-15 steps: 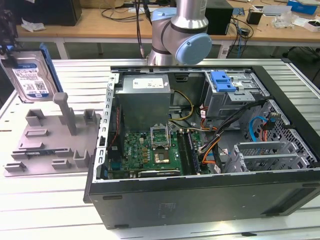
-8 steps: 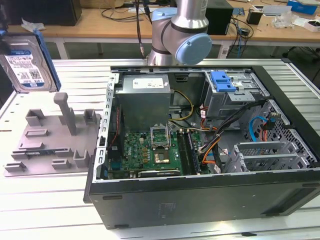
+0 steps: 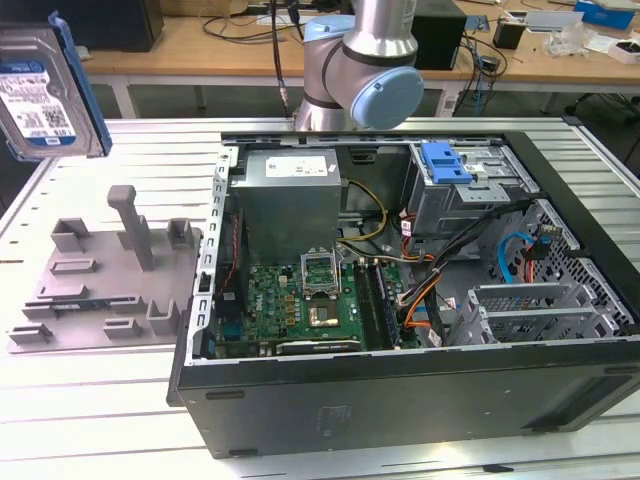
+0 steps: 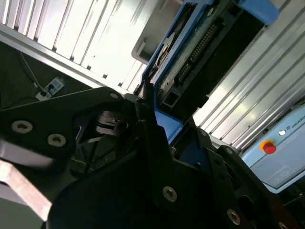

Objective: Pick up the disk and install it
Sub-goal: 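Pick up the disk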

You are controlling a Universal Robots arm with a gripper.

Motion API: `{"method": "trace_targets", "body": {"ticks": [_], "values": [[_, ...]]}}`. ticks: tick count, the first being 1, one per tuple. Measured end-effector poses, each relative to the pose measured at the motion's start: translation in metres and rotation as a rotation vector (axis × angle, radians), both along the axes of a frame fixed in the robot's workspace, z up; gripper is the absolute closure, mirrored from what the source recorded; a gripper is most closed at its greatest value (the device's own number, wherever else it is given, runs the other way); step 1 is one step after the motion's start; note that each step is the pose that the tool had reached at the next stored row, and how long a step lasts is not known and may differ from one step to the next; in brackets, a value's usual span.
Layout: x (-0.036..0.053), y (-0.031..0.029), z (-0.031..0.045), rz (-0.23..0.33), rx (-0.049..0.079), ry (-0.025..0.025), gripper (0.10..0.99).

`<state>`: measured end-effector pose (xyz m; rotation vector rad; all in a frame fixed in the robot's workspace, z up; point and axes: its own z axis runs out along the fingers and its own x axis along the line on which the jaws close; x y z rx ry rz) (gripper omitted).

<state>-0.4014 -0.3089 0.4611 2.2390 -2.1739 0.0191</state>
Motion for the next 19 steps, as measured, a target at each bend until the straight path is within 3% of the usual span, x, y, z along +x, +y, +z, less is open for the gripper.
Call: {"method": "trace_targets", "body": {"ticks": [3,9,19], "values": [[0.0,0.0,0.0098,0.0,0.0,-0.0002,0.718],[0.0014,-0.0006,0.0101,0.0,0.0,0.0002,0.718],[0.0345,-0.0141,0.0122,0.0,0.0,0.0003,0.718]]}}
